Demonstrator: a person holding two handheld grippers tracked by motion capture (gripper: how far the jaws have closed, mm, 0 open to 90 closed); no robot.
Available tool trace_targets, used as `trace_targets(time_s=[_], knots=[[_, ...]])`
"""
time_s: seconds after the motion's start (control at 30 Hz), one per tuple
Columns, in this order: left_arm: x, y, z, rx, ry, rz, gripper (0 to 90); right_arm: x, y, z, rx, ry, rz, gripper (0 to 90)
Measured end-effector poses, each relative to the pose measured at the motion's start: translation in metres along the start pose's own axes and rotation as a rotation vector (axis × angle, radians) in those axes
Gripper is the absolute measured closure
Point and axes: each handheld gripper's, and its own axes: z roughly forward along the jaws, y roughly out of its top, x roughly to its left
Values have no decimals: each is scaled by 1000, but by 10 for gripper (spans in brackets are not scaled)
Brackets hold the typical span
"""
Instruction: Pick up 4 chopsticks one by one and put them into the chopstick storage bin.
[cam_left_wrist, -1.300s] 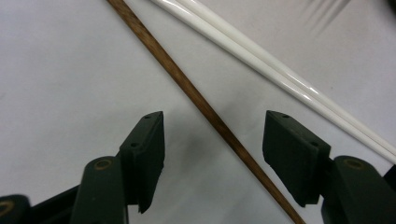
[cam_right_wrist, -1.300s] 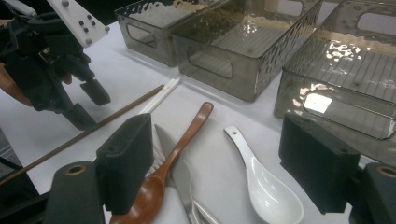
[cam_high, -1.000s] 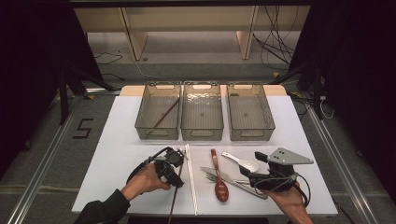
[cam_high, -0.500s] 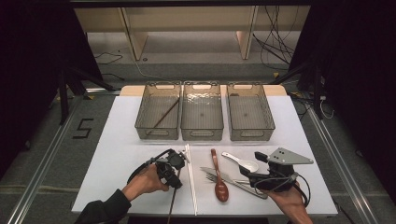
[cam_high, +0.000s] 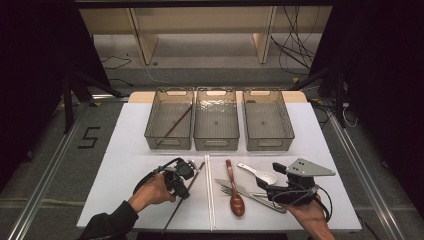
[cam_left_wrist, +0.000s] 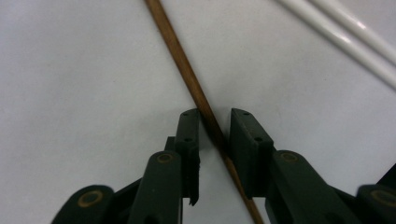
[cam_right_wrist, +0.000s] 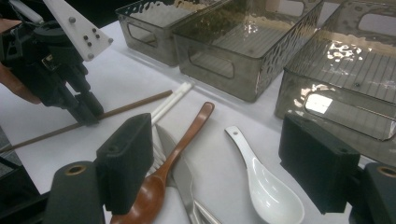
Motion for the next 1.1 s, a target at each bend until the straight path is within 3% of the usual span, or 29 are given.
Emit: trace_targets(time_s=[0.5,0.8,1.1], knots=[[8,-1,-1,-8,-19,-44,829,0,0,0,1,0,0,270],[9,-2,-2,-17,0,-30,843,0,0,0,0,0,-2,270],[16,-5,-16,-67,-3,-26,844,0,0,0,0,2,-3,270]])
